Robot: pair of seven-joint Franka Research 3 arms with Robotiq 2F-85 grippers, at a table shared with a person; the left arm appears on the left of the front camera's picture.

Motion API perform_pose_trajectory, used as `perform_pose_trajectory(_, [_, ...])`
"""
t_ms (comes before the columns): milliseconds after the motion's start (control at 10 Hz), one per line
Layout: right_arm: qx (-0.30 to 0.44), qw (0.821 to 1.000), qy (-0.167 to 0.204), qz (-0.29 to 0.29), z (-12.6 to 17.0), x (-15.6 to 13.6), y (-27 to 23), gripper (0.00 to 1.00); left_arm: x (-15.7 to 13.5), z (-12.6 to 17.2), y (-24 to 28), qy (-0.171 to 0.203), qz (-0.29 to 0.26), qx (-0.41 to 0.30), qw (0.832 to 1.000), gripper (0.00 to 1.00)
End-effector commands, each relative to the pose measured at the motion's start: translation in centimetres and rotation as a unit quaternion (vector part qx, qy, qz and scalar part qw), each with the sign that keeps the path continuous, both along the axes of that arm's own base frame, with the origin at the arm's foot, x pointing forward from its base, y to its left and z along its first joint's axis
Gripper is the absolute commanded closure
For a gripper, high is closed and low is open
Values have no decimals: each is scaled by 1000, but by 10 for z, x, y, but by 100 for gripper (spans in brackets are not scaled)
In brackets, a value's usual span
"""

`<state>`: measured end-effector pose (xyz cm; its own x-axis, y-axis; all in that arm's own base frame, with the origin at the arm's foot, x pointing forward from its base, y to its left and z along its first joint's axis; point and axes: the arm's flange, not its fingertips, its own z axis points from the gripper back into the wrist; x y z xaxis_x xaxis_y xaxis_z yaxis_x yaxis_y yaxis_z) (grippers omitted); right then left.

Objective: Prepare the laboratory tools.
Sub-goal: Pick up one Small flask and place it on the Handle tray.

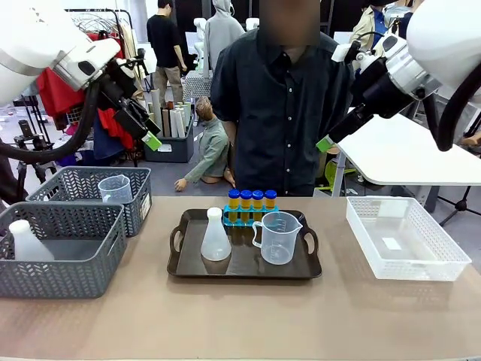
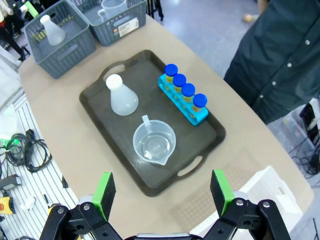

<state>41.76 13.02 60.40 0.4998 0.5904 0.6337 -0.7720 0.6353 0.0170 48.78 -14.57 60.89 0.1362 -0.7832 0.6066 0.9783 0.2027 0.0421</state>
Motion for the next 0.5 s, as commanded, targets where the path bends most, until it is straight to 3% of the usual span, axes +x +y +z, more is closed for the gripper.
perform_pose_trajectory(0, [7,1000,0,3,0,0,0,0,0,2,1,2,-2,-1,1000,0])
perform_pose_trajectory(400, [7,1000,0,3,0,0,0,0,0,2,1,2,-2,-1,1000,0])
